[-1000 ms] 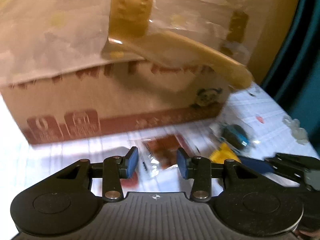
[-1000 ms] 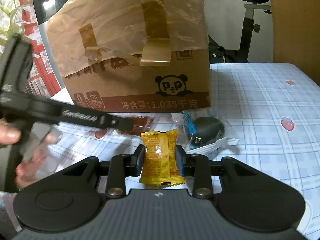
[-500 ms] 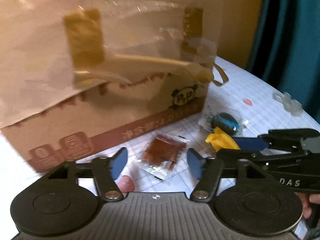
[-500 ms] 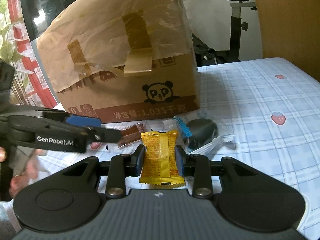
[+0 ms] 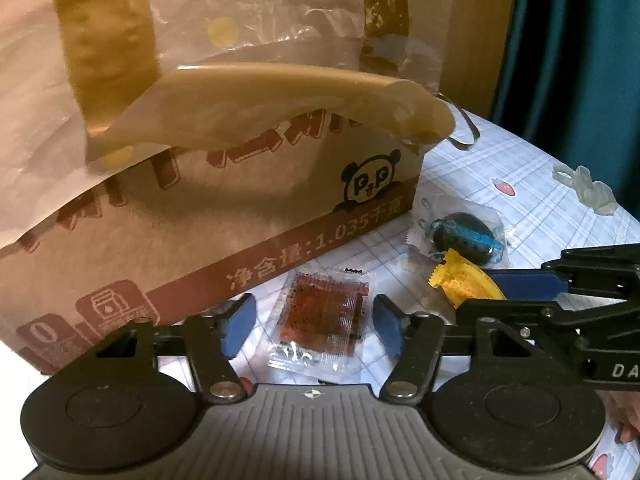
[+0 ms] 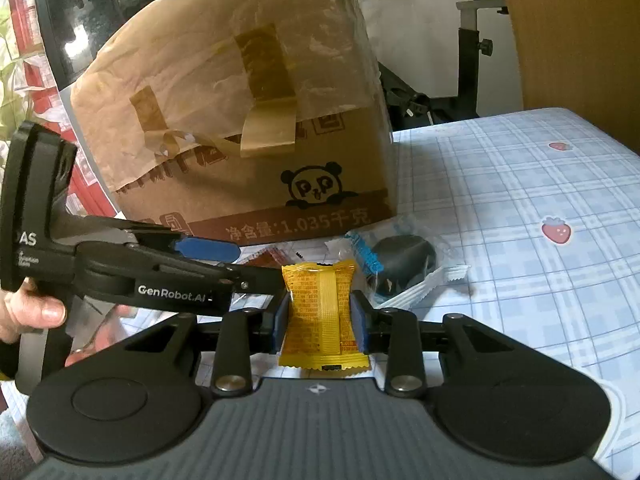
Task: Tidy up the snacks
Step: 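Grasp the brown sauce sachet with the left tool while the right tool holds the yellow packet, then carry both packets over the box and open both tools to drop them, then move both open tools back toward the dark round packet, then grasp the clear packet with dark round item using both tools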
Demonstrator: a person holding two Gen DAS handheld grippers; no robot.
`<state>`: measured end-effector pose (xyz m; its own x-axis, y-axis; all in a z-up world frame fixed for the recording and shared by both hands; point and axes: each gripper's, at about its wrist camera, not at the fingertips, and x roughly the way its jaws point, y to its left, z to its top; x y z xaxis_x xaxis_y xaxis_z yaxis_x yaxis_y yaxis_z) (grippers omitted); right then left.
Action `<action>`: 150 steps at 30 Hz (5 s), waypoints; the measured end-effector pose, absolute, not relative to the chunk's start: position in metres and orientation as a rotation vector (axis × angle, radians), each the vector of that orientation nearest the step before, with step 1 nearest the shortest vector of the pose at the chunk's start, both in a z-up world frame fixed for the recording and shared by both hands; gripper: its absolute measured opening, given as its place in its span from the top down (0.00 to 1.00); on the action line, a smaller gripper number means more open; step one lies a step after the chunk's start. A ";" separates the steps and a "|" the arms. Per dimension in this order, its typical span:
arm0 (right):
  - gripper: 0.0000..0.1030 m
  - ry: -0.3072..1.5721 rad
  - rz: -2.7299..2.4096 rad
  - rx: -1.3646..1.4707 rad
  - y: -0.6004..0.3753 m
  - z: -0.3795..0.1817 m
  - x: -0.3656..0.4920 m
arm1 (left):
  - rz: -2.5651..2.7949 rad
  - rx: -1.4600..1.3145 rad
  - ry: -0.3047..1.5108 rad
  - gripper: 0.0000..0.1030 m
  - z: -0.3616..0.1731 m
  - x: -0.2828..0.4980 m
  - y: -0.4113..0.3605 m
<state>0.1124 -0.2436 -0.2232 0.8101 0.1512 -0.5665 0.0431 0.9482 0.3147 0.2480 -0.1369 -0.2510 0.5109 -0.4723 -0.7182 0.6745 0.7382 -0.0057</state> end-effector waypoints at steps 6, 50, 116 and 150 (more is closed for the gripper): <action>0.67 0.627 0.061 0.327 -0.244 -0.223 0.112 | -0.620 0.223 0.764 0.59 -0.247 0.228 -0.113; 0.67 0.327 0.234 0.085 -0.216 -0.080 0.128 | -0.454 -0.052 0.339 0.60 -0.067 0.173 -0.025; 0.49 0.681 0.166 -0.039 -0.286 -0.202 0.135 | -0.521 -0.097 0.703 0.36 -0.183 0.198 -0.110; 0.41 0.761 0.290 -0.035 -0.213 -0.225 0.137 | -0.578 -0.224 0.948 0.53 -0.250 0.195 -0.124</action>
